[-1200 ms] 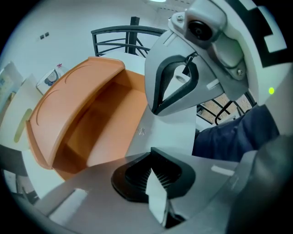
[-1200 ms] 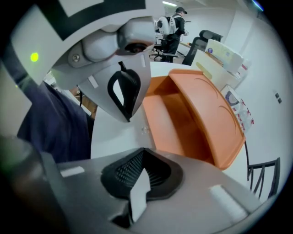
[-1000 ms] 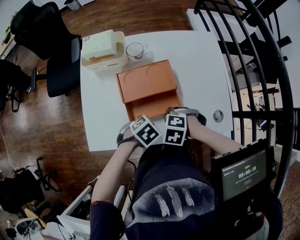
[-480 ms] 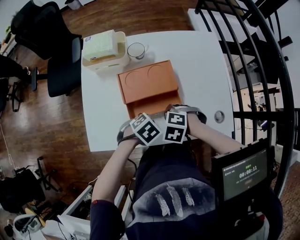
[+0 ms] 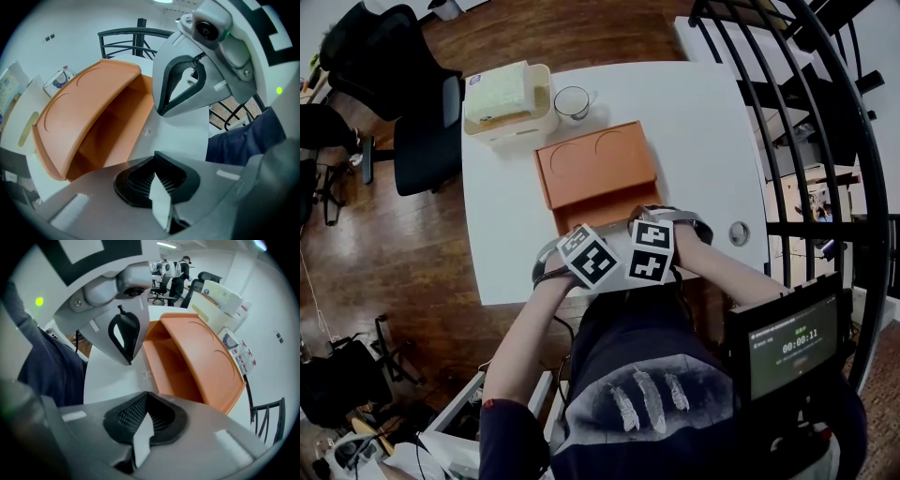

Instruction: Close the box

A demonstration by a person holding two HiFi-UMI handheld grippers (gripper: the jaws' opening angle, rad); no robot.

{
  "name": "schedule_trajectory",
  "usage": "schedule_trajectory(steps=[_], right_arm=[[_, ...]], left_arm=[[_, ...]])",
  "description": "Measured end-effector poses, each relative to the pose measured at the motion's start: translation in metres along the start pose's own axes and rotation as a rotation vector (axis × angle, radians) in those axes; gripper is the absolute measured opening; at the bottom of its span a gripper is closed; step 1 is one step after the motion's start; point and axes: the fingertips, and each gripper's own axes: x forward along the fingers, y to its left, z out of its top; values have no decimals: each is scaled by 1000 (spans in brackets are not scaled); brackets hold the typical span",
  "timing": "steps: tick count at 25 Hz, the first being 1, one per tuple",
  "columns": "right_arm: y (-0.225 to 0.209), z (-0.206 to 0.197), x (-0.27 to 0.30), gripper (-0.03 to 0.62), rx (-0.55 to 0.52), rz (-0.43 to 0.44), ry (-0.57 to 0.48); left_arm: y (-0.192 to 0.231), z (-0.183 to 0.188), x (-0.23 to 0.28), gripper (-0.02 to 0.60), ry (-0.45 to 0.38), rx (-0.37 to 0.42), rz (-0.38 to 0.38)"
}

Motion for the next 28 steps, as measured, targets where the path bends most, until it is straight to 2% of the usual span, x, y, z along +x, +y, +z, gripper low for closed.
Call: schedule_trajectory(steps=[28], right_arm=[[-16,9,8,5,0,-3,-15]], left_arm=[[18,6,2,14,23,9,-5]])
